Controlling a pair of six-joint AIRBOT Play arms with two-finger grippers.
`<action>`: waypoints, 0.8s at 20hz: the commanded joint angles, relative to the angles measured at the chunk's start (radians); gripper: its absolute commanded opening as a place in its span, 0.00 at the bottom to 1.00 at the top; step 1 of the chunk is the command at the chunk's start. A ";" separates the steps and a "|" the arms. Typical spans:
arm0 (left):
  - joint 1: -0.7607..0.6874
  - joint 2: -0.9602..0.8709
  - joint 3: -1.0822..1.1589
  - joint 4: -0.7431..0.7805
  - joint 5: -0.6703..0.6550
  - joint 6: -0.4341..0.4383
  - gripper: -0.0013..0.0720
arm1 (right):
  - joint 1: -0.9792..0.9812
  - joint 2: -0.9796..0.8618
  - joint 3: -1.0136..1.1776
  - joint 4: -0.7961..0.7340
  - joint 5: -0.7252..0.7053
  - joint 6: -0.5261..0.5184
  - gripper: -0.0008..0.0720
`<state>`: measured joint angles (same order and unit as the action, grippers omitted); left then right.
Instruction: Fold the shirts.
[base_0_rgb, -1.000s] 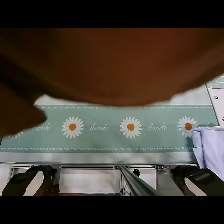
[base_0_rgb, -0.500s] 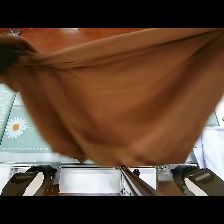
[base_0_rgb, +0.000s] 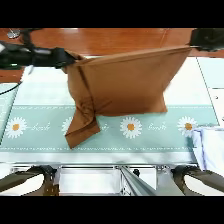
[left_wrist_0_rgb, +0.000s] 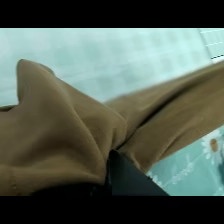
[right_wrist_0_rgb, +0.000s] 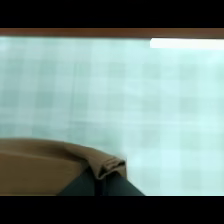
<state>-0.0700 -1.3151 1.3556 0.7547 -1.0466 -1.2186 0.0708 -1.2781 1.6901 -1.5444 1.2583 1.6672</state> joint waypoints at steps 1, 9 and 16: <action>-0.044 -0.186 0.042 -0.005 0.056 0.002 0.05 | -0.066 -0.188 -0.005 0.160 -0.071 -0.019 0.05; 0.014 -0.289 0.071 0.085 -0.124 -0.076 0.97 | -0.134 -0.411 0.000 0.292 -0.006 0.010 0.86; 0.325 -0.142 -0.240 0.341 -0.339 -0.155 0.97 | -0.401 -0.208 -0.244 0.198 0.227 -0.119 0.86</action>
<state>0.1421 -1.5288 1.2953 1.0477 -1.3361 -1.3602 -0.2337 -1.5799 1.5879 -1.3575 1.4441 1.6058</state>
